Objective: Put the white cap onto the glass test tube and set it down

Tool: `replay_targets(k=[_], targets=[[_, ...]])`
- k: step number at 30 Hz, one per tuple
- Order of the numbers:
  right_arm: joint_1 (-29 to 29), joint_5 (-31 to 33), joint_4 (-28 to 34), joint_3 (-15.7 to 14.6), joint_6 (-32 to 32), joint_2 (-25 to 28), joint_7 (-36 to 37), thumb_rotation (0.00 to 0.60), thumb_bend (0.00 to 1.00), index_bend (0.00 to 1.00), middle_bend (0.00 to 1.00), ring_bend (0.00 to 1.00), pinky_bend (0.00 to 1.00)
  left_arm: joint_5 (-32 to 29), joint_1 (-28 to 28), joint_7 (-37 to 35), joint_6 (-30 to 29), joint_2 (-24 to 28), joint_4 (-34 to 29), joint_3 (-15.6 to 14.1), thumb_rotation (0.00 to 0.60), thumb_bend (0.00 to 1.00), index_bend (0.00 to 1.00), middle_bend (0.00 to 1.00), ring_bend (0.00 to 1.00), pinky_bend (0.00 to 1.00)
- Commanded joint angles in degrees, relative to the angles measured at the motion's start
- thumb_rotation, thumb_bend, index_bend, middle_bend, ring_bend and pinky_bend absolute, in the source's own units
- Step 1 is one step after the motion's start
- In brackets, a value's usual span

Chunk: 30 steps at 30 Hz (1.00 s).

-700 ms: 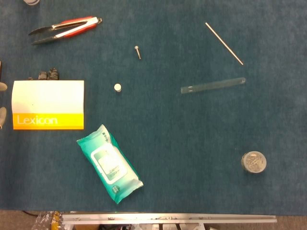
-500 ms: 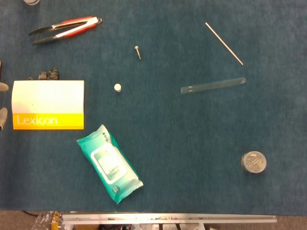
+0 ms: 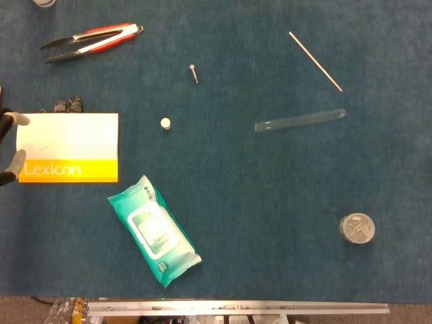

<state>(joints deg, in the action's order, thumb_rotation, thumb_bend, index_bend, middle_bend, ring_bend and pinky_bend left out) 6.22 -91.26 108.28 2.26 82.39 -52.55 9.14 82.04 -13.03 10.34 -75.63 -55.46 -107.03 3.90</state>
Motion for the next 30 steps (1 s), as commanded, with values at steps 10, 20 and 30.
replay_targets(k=[10,20,30], targets=[[4.82,1.09,7.04,3.25,-4.05,1.07,-2.63,0.6,0.27,0.45,0.28,0.2,0.36,-1.91,-4.75,0.99,6.64,-0.5,-2.98,0.81,0.6,0.36,0.33,0.31,0.18,0.13],[7.16,3.81,10.08,4.49,-6.62,1.09,-6.15,0.6,0.27,0.45,0.28,0.2,0.36,-6.29,-10.4,7.25,12.0,-6.28,-2.93,2.61,0.597,0.32,0.33,0.3,0.18,0.13],[7.24,5.21,8.49,3.94,-7.24,0.46,-5.5,0.6,0.27,0.45,0.28,0.2,0.36,-16.56,-17.42,14.68,17.78,-14.37,2.71,4.81,0.522,0.26,0.35,0.26,0.17,0.13]])
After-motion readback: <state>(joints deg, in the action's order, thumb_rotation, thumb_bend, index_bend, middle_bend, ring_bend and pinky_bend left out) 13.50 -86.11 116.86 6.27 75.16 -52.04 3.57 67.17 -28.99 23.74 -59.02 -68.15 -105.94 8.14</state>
